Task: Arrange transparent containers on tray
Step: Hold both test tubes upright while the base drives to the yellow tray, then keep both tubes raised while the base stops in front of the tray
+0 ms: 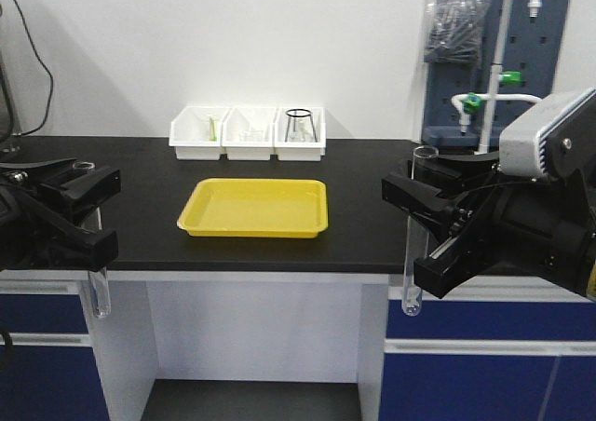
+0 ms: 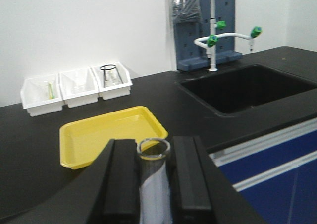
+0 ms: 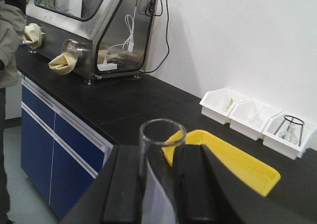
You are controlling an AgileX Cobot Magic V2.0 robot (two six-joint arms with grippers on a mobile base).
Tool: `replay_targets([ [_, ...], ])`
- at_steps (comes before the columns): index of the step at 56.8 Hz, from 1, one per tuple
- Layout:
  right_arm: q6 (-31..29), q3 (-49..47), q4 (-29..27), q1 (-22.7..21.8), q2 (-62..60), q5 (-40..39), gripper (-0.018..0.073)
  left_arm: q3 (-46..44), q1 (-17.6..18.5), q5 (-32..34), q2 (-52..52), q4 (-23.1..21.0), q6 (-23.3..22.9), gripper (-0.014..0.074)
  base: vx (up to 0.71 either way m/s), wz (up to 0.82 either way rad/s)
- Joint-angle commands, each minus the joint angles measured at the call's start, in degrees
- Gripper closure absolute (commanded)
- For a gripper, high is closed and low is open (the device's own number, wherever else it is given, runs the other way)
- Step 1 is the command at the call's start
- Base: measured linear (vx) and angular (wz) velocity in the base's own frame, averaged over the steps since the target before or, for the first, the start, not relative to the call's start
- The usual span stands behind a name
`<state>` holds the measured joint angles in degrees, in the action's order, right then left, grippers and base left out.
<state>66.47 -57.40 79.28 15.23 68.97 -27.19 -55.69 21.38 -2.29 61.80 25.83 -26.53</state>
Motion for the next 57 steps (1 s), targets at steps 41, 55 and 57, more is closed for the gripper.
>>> replay_targets([
  [41, 0.0, -1.6, -2.1, -0.1, -1.5, -0.6, 0.0572, -1.6, 0.3, 4.3, -1.1, -0.4, -0.4, 0.0602, 0.42, 0.23],
  [55, 0.0, -1.6, -2.1, -0.1, -1.5, -0.6, 0.0572, -1.6, 0.3, 4.3, -1.1, -0.4, -0.4, 0.0602, 0.44, -0.01],
  [57, 0.0, -1.6, -2.1, -0.1, -1.5, -0.6, 0.0572, -1.6, 0.3, 4.3, -1.1, -0.4, -0.4, 0.0602, 0.42, -0.2],
])
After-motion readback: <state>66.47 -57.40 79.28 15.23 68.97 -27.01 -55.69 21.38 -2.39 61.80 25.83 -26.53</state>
